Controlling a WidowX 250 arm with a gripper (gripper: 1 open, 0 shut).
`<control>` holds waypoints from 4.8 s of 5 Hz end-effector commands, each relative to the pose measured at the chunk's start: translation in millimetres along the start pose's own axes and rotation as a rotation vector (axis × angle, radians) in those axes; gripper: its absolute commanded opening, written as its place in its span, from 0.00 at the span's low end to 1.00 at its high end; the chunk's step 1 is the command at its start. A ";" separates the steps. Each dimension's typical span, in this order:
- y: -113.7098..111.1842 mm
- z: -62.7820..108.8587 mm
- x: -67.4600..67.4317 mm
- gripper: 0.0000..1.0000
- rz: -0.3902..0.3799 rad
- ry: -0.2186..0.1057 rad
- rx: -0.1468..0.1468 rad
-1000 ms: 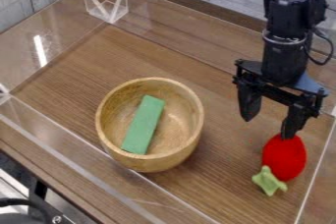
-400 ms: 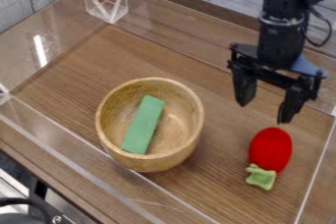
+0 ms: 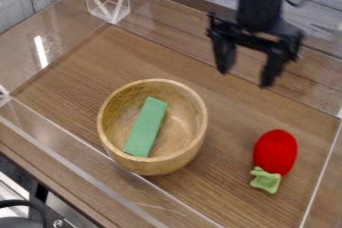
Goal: Move the red object to the right side of the table
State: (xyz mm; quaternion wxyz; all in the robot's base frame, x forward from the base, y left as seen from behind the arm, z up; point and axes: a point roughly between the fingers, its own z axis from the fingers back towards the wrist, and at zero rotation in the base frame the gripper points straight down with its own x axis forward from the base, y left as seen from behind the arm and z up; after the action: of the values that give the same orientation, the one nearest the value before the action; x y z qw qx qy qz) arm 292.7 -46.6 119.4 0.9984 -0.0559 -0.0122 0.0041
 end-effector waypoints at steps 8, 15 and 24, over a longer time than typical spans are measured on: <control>59.0 -42.1 68.6 1.00 -0.286 -0.097 0.008; 56.1 -55.5 42.9 1.00 -0.373 -0.100 -0.017; -1.9 -58.4 8.7 1.00 -0.465 -0.120 -0.032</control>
State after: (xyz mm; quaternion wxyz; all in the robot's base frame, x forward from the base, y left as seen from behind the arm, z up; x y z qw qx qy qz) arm 294.8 -54.4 41.6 0.9715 -0.0728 -0.0497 -0.2201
